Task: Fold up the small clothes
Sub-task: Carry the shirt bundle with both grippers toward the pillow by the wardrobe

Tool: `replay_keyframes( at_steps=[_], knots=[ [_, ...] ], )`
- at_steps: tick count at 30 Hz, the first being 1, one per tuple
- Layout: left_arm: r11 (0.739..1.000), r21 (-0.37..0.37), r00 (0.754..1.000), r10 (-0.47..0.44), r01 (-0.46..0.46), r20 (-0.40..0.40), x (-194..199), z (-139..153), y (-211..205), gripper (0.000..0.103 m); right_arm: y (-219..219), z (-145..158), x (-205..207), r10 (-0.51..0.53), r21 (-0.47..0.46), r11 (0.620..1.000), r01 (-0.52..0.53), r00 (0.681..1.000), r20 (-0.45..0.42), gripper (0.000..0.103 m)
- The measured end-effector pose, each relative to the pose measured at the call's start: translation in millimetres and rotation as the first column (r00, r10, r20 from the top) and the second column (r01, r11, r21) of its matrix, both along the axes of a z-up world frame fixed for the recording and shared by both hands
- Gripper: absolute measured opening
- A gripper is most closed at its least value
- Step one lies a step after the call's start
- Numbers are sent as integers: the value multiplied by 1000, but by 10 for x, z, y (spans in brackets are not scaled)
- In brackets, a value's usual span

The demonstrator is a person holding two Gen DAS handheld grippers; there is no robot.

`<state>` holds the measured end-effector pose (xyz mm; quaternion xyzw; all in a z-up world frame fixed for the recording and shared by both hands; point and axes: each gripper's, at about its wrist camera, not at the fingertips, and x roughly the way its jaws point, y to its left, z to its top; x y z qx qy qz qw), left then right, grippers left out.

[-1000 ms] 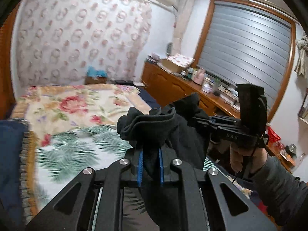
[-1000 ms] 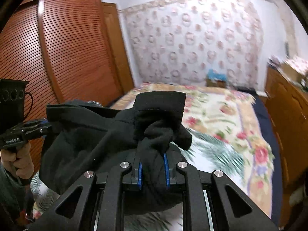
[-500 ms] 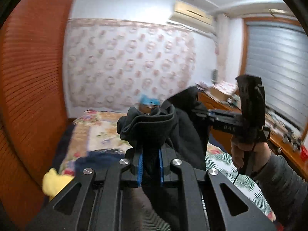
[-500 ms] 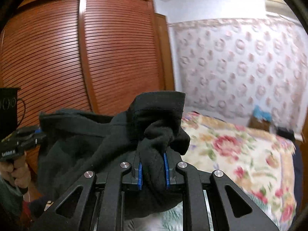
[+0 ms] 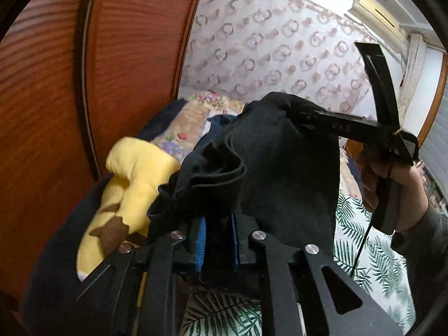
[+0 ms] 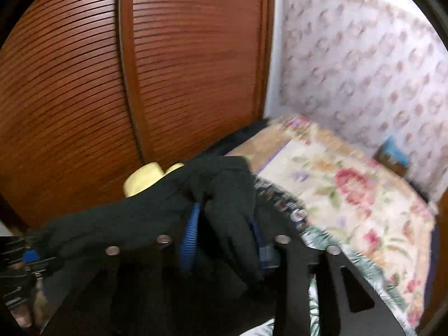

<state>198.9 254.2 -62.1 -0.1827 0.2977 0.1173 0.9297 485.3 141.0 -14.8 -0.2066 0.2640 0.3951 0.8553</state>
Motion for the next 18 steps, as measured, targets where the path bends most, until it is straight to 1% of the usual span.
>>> replay_keyframes(
  at_steps=[1, 2, 4, 5, 6, 7, 8, 9, 10, 11, 12, 13, 14, 15, 16, 17, 18],
  knots=[
    [1000, 16, 1000, -1, 1, 1, 5, 9, -25, 17, -8, 37, -86, -15, 14, 1000, 15, 998, 56, 53],
    [1000, 26, 1000, 2, -2, 3, -2, 11, -32, 18, -26, 82, -138, -19, 28, 999, 16, 995, 98, 53],
    [999, 34, 1000, 12, -12, 4, -2, -2, -1, 20, -126, 221, -156, -29, 78, 997, 18, 991, 134, 54],
    [999, 44, 1000, 18, -18, 5, -3, -21, -1, 21, -182, 294, -125, -46, 110, 993, 31, 990, 130, 54],
    [998, 51, 1000, 19, -20, 11, -14, -20, -4, 21, -251, 369, -91, -59, 145, 989, 42, 991, 119, 54],
    [998, 60, 1000, 20, -21, 19, -39, -36, -12, 24, -289, 404, -110, -53, 170, 985, 34, 993, 107, 54],
    [998, 67, 1000, 20, -22, 24, -121, 32, -35, 29, -338, 428, -94, -18, 187, 982, 2, 996, 85, 54],
    [997, 77, 1000, 15, -17, 24, -167, 49, -63, 32, -374, 413, -85, 24, 187, 982, -35, 998, 60, 54],
    [996, 90, 1000, 9, -11, 29, -189, 51, -76, 38, -394, 369, -72, 62, 182, 981, -67, 998, 34, 54],
    [995, 102, 999, 4, -7, 35, -252, 141, -104, 45, -411, 295, -28, 85, 168, 982, -85, 996, 8, 54],
    [994, 113, 999, 1, -6, 40, -278, 153, -117, 48, -427, 214, 40, 98, 151, 984, -95, 995, -16, 54],
    [993, 120, 999, -5, -1, 46, -305, 172, -132, 49, -392, 101, 128, 106, 125, 987, -100, 993, -42, 54],
    [992, 125, 999, -11, 5, 46, -355, 236, -199, 51, -346, 7, 185, 102, 102, 990, -96, 993, -53, 54],
    [992, 128, 999, -17, 11, 45, -371, 253, -214, 54, -264, -5, 276, 91, 81, 993, -86, 994, -56, 54],
    [991, 131, 999, -23, 17, 49, -394, 275, -225, 65, -212, -67, 388, 78, 71, 995, -74, 995, -61, 54],
    [990, 136, 998, -29, 21, 58, -421, 296, -247, 73, -155, -121, 546, 68, 75, 995, -63, 995, -71, 54],
    [989, 145, 997, -35, 25, 65, -443, 320, -271, 76, -143, -169, 640, 56, 85, 995, -50, 995, -77, 54]
  ],
)
